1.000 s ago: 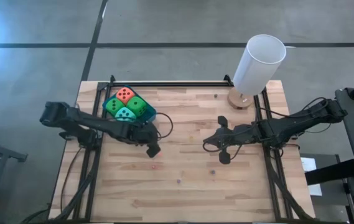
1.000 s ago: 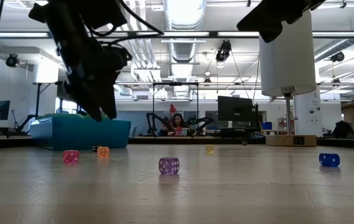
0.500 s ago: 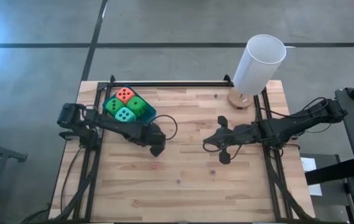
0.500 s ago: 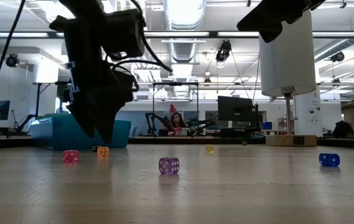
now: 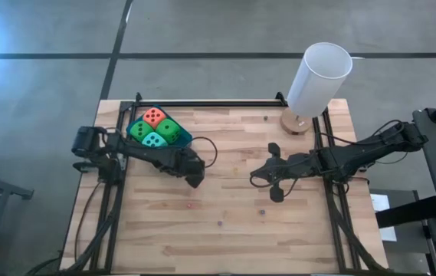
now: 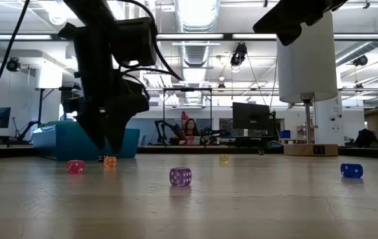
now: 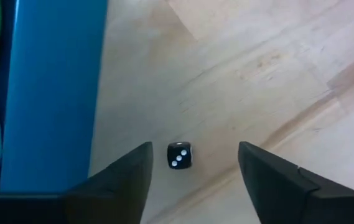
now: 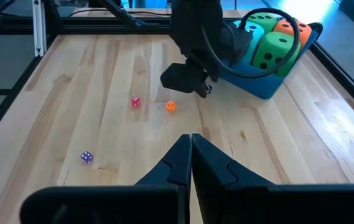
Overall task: Pick & Place Dice
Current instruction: Put the small black dice on the left into the blue bin
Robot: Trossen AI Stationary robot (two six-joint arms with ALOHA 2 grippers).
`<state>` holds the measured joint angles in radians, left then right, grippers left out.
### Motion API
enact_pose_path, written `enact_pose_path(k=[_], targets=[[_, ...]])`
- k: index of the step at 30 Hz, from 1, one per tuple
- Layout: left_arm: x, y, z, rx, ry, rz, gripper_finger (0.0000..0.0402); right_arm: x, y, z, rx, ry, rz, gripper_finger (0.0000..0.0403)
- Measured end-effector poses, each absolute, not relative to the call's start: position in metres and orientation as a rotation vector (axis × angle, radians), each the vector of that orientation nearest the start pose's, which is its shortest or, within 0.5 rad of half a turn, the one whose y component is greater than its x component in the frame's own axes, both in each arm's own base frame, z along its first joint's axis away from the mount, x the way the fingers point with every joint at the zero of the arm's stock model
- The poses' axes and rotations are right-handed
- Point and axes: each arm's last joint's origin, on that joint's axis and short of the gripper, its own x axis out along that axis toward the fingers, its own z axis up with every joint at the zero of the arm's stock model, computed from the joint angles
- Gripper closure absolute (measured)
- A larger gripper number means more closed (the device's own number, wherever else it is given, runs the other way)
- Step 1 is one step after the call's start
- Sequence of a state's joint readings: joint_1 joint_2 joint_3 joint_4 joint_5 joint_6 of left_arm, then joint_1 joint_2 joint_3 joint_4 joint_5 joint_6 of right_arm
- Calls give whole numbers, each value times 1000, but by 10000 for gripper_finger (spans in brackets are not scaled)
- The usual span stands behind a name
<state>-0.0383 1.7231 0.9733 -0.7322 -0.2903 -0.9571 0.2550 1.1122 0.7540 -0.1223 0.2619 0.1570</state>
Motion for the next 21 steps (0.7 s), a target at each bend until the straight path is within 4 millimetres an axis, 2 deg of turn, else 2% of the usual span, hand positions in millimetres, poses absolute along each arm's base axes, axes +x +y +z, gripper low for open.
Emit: enact_pose_path(k=[10, 21], targets=[[283, -2, 139, -562, 1221, 905, 228, 233, 53, 266, 31, 462, -43, 394], [285, -2, 134, -558, 1214, 908, 267, 233, 53, 266, 31, 462, -43, 394]])
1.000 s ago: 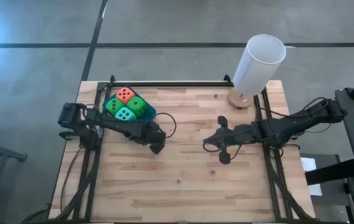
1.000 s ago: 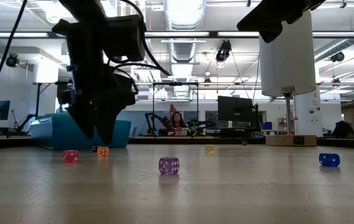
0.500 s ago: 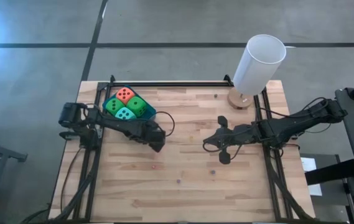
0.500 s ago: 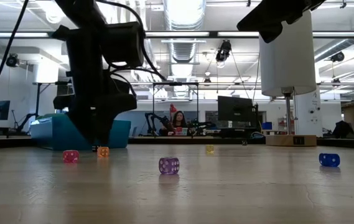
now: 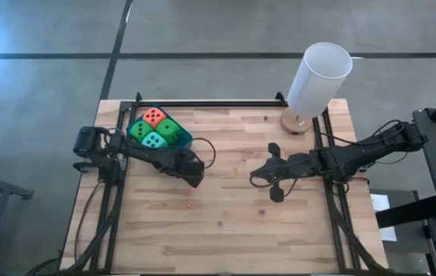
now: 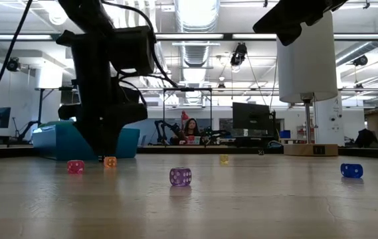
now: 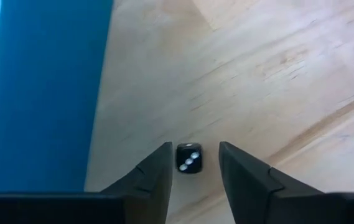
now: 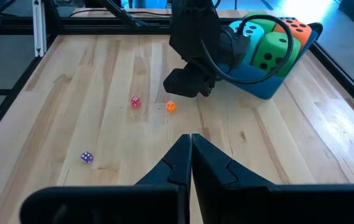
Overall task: Pick & Place Dice
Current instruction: Put the small black dice on the left into the blue bin
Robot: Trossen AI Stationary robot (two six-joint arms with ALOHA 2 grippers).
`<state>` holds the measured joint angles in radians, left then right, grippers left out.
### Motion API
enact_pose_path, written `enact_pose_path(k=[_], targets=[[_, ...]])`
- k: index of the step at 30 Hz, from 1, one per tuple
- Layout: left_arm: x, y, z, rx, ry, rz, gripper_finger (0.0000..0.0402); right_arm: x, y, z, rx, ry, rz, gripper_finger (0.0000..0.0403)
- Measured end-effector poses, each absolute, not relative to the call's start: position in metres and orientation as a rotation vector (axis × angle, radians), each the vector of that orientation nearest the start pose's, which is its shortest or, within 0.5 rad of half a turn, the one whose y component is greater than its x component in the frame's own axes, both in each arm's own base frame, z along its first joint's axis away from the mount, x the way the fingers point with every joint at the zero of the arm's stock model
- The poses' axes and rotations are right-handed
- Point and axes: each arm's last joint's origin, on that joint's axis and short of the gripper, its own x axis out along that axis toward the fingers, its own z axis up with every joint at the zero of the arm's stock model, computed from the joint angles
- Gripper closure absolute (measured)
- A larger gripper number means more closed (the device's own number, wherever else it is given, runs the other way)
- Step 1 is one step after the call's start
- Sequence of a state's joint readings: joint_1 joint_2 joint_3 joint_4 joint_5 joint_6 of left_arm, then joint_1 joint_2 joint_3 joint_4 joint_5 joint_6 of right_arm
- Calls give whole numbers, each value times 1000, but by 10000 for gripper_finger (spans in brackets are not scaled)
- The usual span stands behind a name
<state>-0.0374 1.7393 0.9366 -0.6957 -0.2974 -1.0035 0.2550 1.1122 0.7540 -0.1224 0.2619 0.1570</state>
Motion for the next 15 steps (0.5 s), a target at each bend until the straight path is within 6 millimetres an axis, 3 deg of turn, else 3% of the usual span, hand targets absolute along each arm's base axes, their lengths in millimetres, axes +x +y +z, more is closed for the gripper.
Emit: enact_pose_path(k=[9, 15], targets=[[283, -2, 131, -560, 1212, 909, 290, 233, 53, 266, 31, 463, -43, 394], [283, -2, 131, -563, 1213, 908, 333, 233, 53, 266, 31, 463, -43, 394]])
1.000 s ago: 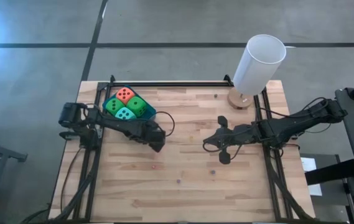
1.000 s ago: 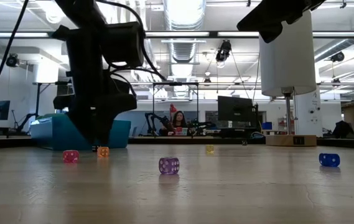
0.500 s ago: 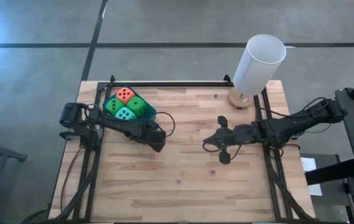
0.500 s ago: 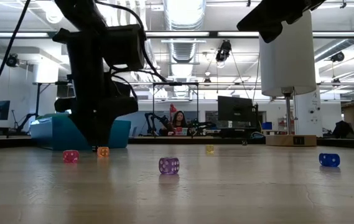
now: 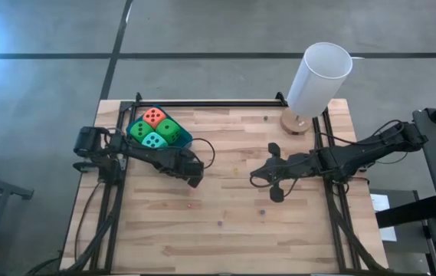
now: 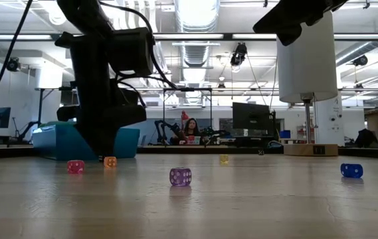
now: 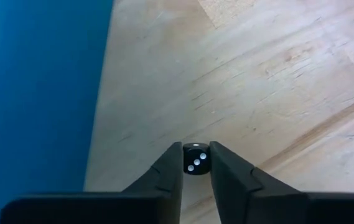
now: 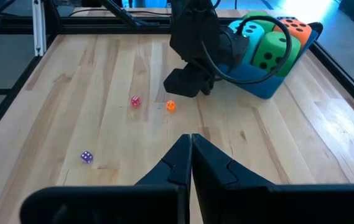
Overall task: Pick & Place Dice
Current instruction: Put the small black dice on the left into the blue bin
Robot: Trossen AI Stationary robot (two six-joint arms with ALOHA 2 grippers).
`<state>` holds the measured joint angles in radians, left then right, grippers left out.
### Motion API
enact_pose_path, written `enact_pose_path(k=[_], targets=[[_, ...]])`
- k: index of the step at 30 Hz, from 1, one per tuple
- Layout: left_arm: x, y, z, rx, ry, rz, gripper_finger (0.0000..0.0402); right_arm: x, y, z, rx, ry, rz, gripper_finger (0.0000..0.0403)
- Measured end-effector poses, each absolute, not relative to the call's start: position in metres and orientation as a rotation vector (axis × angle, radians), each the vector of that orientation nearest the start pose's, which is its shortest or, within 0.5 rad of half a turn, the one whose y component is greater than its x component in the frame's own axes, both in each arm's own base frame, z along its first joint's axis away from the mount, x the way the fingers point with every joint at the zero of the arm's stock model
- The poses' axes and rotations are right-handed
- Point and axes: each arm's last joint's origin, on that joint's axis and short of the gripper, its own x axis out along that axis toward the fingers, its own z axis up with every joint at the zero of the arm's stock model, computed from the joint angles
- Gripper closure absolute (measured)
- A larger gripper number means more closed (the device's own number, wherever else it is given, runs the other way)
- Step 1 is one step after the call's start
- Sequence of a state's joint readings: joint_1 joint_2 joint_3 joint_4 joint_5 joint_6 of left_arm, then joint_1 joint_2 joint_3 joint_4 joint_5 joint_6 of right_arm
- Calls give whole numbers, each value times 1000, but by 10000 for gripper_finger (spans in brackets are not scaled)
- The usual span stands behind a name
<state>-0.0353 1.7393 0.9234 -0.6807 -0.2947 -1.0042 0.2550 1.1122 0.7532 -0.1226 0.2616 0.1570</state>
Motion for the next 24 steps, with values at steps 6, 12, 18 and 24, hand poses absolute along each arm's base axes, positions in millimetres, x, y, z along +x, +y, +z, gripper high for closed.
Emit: enact_pose_path(k=[6, 12, 18, 24], targets=[[283, -2, 131, -563, 1213, 908, 354, 233, 53, 266, 31, 463, -43, 394], [283, -2, 131, -561, 1213, 907, 347, 233, 53, 266, 31, 463, -43, 394], [287, -2, 137, -546, 1204, 879, 349, 233, 53, 266, 31, 463, -43, 394], [298, -2, 148, -514, 1171, 830, 348, 233, 53, 266, 31, 464, -43, 394]])
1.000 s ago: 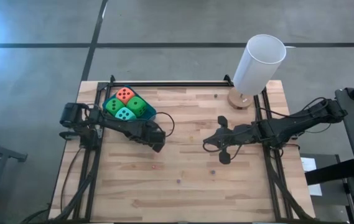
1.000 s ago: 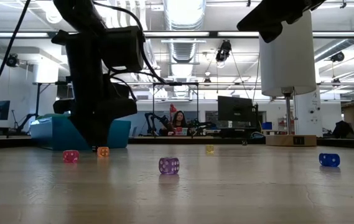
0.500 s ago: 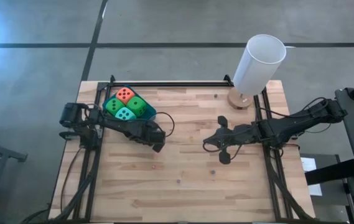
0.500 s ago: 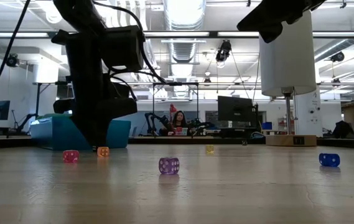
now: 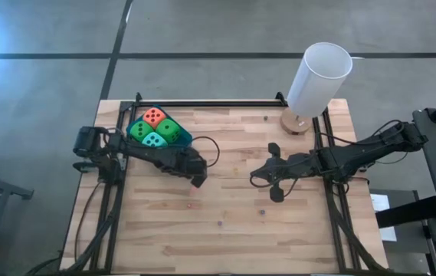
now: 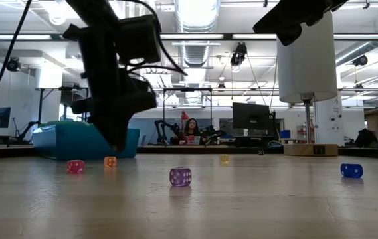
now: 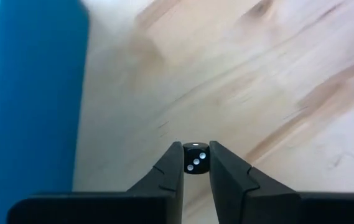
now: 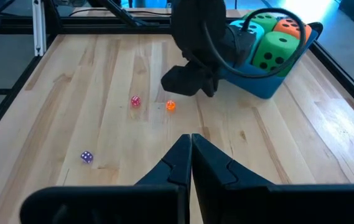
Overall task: Pick & Place Dice
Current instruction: Put the small black dice on the left into the blue bin
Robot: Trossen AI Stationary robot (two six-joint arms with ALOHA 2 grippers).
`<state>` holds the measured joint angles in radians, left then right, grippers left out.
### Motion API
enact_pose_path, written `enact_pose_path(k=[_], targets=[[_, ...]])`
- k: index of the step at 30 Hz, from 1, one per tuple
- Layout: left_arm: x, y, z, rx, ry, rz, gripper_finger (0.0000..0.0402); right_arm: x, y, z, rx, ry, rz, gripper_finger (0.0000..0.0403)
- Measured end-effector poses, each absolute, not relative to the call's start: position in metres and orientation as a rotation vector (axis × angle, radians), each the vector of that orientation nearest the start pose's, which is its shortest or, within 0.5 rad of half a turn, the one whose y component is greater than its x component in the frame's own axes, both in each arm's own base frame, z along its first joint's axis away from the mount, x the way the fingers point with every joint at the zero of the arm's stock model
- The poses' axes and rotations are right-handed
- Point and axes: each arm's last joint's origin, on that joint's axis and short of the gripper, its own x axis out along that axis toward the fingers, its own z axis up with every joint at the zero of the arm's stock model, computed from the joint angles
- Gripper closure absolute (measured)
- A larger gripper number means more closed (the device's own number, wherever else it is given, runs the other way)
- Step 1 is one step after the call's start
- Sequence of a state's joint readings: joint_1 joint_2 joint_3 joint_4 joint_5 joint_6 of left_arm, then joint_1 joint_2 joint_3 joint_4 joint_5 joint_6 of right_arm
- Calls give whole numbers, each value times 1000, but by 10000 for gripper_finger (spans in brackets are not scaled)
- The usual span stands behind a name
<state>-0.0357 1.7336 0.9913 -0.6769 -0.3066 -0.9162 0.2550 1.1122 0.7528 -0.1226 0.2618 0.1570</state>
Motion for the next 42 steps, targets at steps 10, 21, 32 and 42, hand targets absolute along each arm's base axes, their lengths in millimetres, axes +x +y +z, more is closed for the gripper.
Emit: enact_pose_path(k=[10, 21, 32, 42], targets=[[305, 0, 178, -434, 1089, 830, 347, 233, 53, 266, 31, 464, -43, 394], [281, 3, 224, -408, 947, 874, 347, 233, 53, 266, 31, 464, -43, 394], [256, 6, 251, -378, 883, 919, 346, 233, 53, 265, 31, 464, -43, 394], [244, 16, 249, -376, 887, 975, 346, 232, 53, 265, 31, 464, -43, 394]])
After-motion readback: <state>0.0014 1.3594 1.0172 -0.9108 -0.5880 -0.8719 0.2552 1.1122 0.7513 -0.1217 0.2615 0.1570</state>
